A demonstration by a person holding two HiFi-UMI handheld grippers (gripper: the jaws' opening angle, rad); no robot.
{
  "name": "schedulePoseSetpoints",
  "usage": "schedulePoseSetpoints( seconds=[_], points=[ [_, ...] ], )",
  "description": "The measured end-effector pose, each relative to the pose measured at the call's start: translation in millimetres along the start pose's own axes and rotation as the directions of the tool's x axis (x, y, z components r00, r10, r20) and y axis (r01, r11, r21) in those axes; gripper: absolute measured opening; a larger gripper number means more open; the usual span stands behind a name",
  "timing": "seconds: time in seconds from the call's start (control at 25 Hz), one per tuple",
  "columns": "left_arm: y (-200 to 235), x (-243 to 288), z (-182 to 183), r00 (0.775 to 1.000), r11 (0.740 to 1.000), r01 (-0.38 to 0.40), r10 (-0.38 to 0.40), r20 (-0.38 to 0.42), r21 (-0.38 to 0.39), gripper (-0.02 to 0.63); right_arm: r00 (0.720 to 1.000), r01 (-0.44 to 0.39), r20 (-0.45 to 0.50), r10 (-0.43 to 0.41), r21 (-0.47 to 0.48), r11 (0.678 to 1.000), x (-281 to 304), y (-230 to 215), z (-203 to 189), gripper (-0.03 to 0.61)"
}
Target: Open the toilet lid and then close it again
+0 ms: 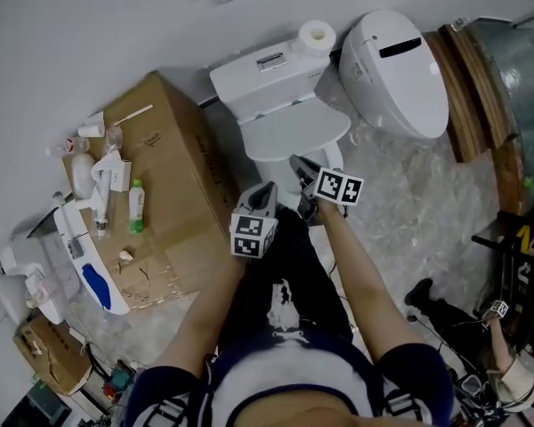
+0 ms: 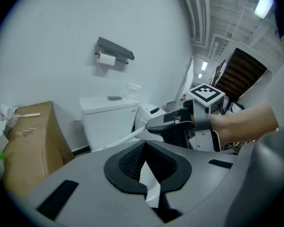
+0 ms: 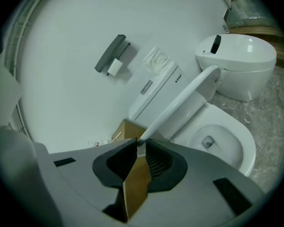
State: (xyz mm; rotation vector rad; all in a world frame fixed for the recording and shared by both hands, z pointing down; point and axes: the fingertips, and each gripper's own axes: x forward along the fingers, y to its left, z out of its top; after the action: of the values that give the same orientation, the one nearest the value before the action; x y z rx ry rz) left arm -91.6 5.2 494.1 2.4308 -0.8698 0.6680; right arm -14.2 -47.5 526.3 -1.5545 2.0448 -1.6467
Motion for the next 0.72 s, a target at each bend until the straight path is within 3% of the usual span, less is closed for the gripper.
schedulePoseSetpoints(
  seconds=[0.24,0.72],
  points=[
    [16,1,21,0.997,0.997,-0.064,0.065,0.029,-0.036,0.005,1.0,-0.016,-0.012,0.015,-0.05,0.999,18,16,28,0.037],
    [37,4,73,0.978,0.985,-0.167,0.172,0.116,-0.052,0.005,0.997,-0.071,-0.044,0.068,-0.054,0.996,52,37,71,0.037]
  ],
)
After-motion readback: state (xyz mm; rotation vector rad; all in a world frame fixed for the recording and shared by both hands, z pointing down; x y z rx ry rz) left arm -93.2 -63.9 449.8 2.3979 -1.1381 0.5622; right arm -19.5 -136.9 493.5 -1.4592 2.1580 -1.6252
